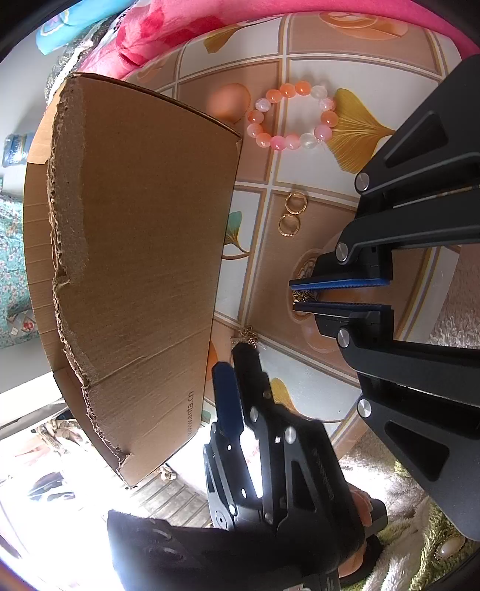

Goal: Organize jewelry

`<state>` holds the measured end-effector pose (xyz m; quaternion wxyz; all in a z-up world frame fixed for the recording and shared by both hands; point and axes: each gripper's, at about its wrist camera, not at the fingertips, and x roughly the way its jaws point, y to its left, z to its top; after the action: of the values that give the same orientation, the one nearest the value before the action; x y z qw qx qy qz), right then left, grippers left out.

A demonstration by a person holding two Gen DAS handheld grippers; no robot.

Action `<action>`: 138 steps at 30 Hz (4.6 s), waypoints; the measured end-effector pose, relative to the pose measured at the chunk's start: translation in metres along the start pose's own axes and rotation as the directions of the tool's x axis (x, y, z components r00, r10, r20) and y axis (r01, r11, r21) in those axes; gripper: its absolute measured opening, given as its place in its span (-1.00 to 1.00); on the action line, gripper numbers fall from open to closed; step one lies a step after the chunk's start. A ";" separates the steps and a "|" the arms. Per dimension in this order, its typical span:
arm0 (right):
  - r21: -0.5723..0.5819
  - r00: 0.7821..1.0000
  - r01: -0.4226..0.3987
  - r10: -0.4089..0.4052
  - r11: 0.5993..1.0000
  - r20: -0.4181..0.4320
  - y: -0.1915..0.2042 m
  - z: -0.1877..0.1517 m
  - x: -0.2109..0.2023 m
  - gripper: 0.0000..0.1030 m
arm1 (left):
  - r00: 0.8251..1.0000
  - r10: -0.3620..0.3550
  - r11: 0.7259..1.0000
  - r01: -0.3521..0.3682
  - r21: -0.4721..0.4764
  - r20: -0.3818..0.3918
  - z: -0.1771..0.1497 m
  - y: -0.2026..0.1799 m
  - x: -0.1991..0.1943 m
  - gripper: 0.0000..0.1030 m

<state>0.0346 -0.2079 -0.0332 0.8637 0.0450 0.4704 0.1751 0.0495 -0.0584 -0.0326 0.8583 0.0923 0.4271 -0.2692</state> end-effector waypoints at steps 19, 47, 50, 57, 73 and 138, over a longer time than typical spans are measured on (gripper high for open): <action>0.001 1.000 0.000 0.000 1.000 0.001 0.001 0.000 0.001 -0.87 | 0.996 0.084 0.980 -0.086 0.181 0.020 -0.005 -0.034 0.007 -0.77; 0.003 1.000 0.001 -0.001 1.000 0.001 0.002 0.000 0.003 -0.87 | 0.995 0.037 0.999 -0.037 -0.006 0.095 -0.005 0.018 -0.042 -1.00; 0.004 1.000 0.004 -0.004 1.000 0.000 0.003 0.000 0.003 -0.87 | 0.999 0.021 0.997 -0.018 -0.071 0.033 -0.016 0.028 -0.028 -1.00; 0.008 1.000 0.007 -0.007 1.000 0.001 0.005 -0.002 0.004 -0.87 | 0.999 0.014 0.994 -0.009 -0.113 0.045 -0.030 0.037 -0.039 -0.69; 0.010 1.000 0.016 -0.016 1.000 0.001 0.005 -0.001 0.005 -0.87 | 0.996 0.082 0.994 -0.083 -0.066 -0.025 -0.023 0.036 -0.020 -0.65; 0.005 0.999 0.026 -0.026 1.000 0.045 0.014 -0.010 -0.012 -0.88 | 0.987 0.151 0.988 -0.148 -0.038 0.063 -0.031 0.035 -0.065 -0.91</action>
<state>0.0168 -0.1993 -0.0256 0.8763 0.0449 0.4517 0.1616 0.0158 0.0082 -0.0038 0.8911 0.1008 0.3948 -0.1998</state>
